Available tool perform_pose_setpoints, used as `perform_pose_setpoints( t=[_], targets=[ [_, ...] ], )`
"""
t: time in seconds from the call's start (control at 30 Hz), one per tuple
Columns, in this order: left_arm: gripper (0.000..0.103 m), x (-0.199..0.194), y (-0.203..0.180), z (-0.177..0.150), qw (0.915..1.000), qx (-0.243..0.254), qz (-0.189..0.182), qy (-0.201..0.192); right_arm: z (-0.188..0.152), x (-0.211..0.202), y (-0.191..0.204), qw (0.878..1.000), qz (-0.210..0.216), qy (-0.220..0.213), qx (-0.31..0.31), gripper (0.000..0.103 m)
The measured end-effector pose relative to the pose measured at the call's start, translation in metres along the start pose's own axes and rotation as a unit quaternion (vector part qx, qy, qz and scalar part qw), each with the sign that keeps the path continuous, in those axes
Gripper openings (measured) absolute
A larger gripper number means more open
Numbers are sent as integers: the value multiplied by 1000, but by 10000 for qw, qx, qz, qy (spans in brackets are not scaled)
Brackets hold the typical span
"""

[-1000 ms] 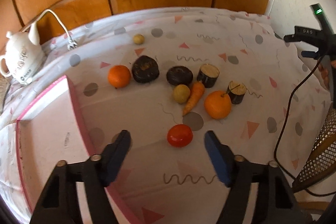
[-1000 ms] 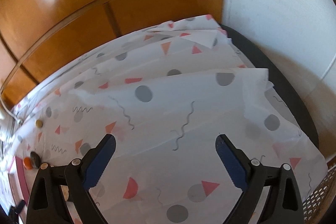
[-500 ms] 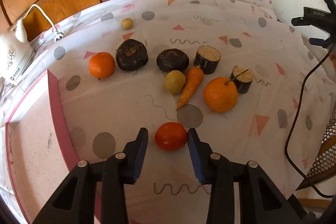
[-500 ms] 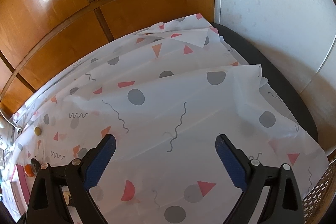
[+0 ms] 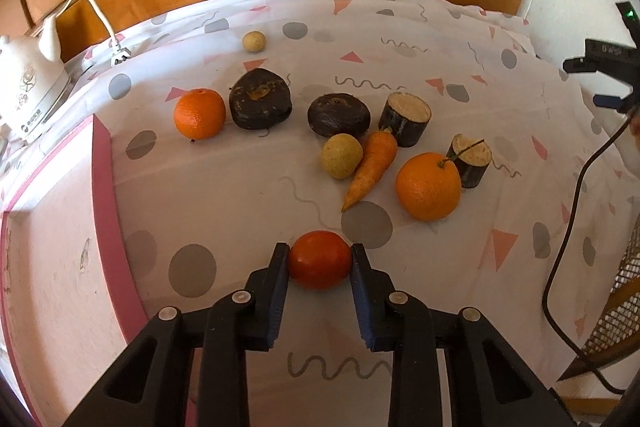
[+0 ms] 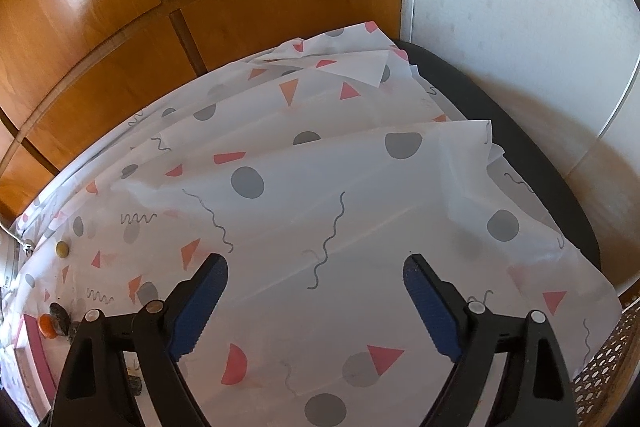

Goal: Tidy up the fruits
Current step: 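Close the left tool around the red tomato, then carry the tomato into the pink tray and open the left tool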

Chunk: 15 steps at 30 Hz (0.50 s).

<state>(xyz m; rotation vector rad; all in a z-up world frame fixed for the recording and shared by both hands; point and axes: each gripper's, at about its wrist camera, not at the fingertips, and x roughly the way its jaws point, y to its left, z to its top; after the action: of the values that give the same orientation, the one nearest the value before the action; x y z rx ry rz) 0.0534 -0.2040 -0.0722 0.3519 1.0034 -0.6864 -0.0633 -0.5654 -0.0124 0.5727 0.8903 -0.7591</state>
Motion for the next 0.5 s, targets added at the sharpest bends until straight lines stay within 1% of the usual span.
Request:
perform_pose_setpoints(
  t=[0.1,0.5],
  targets=[
    [30,-5,4,-1,9999,-142,-6,-90,0,2,-1,10000,-26,35,2,91],
    [30,-35,19,0,9978,-441,70,-488,-4,9,5,9995,-140,167,-244,90]
  ],
)
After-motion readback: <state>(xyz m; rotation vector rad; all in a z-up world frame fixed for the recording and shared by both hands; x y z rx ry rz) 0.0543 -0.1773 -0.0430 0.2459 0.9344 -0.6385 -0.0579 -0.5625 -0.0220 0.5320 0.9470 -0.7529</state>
